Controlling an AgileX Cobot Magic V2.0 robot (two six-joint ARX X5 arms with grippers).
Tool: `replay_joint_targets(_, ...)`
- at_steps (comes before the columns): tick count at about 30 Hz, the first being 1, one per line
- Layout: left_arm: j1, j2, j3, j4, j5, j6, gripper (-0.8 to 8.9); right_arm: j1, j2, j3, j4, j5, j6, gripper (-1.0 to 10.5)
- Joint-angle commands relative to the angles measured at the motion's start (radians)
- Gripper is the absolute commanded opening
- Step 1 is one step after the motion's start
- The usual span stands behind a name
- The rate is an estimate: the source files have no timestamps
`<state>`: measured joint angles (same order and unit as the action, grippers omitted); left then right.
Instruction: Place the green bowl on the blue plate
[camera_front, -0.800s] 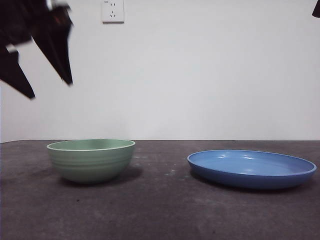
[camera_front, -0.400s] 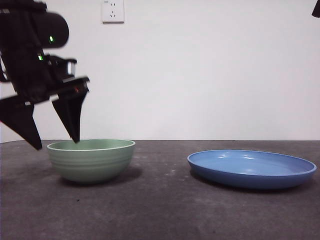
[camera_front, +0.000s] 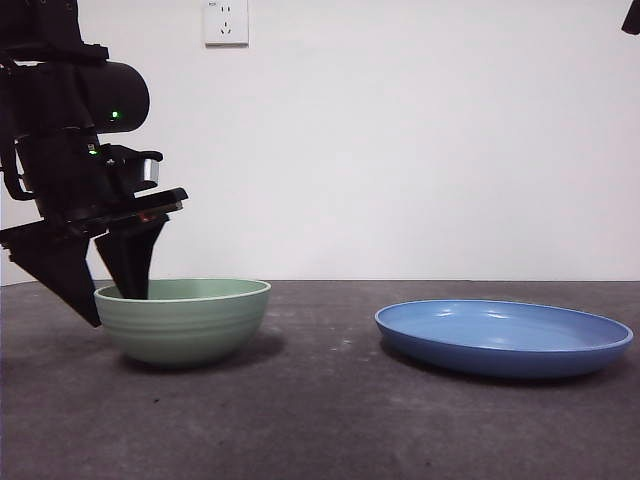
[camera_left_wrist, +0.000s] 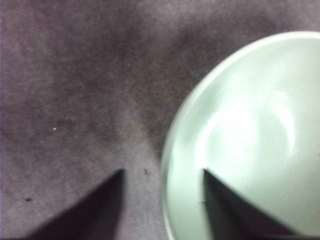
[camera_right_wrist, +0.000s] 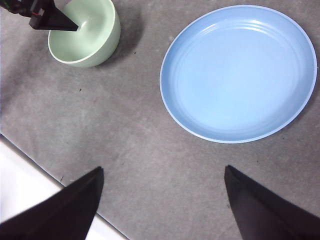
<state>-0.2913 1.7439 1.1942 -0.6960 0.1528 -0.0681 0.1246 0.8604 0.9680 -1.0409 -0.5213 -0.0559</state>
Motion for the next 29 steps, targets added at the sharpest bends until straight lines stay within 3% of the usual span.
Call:
replay_joint_targets(1, -0.005, 0.018, 0.025, 0.011, -0.004, -0.008, 0.82, 0.004, 0.007, 0.020, 0.009, -0.002, -0.005, 3.9)
replay_joint_targets(4, -0.005, 0.015, 0.026, 0.015, -0.004, -0.009, 0.09, 0.004, 0.007, 0.020, 0.009, -0.002, -0.005, 3.9)
replay_joint_targets(15, -0.029, -0.046, 0.137, -0.008, 0.012, -0.050, 0.10, 0.004, 0.007, 0.020, 0.009, -0.002, -0.004, 3.9)
replay_joint_targets(21, -0.117, -0.061, 0.240, -0.037, 0.036, -0.077, 0.10, 0.004, 0.007, 0.020, 0.010, -0.002, -0.001, 3.9)
replay_joint_targets(29, -0.262, -0.034, 0.293, 0.059, 0.036, -0.139, 0.10, 0.004, 0.005, 0.021, 0.009, -0.002, 0.023, 3.9)
